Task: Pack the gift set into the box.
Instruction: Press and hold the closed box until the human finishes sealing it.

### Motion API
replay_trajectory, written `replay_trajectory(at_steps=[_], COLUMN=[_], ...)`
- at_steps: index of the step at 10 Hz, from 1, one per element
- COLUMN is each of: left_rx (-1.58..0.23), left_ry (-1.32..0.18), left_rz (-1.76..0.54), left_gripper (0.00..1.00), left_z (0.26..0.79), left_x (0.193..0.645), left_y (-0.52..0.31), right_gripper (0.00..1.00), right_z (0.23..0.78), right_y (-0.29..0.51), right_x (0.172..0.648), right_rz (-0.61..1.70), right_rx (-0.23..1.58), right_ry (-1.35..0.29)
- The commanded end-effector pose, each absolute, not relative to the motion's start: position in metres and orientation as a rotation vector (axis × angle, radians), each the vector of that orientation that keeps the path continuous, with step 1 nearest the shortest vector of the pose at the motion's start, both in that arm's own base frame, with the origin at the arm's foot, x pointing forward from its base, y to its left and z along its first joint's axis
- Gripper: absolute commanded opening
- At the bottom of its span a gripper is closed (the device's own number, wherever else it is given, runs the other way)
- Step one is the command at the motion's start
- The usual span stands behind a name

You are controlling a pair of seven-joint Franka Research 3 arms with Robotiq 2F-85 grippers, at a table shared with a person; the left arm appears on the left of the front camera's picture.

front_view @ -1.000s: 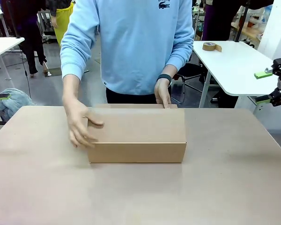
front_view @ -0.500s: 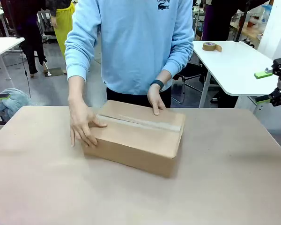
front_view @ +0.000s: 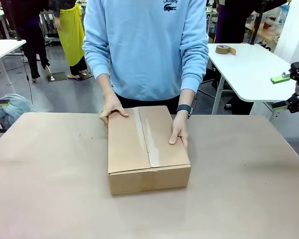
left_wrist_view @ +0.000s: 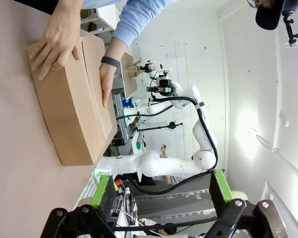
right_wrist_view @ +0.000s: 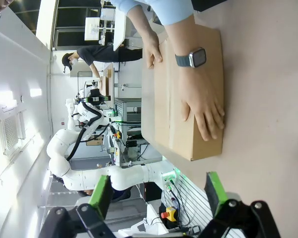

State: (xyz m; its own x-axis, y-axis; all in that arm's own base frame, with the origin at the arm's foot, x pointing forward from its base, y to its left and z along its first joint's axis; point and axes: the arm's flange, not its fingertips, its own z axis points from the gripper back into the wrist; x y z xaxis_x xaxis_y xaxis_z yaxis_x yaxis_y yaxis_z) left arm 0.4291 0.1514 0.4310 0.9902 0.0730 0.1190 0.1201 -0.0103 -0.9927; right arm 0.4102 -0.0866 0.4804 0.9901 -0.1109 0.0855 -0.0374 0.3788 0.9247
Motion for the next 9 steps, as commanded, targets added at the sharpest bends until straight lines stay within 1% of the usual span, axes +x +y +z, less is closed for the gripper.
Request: replay_trajectory(at_steps=[1,4,5,6,7,8,9], left_rx=[-1.572,-1.572,-1.583,-1.551,-1.444,-1.377,-1.269], left_ry=[-0.156,-0.156,-0.151,-0.201,-0.348,-0.462,-0.605], left_rz=[-0.049,-0.049,-0.037,-0.350,-0.667,-0.868,-1.022], left_gripper=[1.00,1.00,1.00,1.00,1.00,1.00,1.00], left_z=[0.431,0.431,0.431,0.451,0.462,0.461,0.455], left_x=[0.426,0.426,0.429,0.424,0.425,0.420,0.413], left_y=[0.152,0.152,0.151,0.103,0.036,-0.012,-0.044], right_gripper=[1.00,1.00,1.00,1.00,1.00,1.00,1.00], right_z=[0.481,0.480,0.508,0.527,0.534,0.534,0.527], right_y=[-0.086,-0.087,-0.085,-0.037,0.026,0.062,0.091], right_x=[0.409,0.410,0.397,0.399,0.401,0.401,0.398], right_rz=[-0.060,-0.047,0.002,0.348,0.789,1.034,1.233], right_rx=[1.168,1.182,1.073,1.049,1.042,1.012,0.994], right_ry=[-0.133,-0.141,-0.281,-0.408,-0.467,-0.579,-0.650])
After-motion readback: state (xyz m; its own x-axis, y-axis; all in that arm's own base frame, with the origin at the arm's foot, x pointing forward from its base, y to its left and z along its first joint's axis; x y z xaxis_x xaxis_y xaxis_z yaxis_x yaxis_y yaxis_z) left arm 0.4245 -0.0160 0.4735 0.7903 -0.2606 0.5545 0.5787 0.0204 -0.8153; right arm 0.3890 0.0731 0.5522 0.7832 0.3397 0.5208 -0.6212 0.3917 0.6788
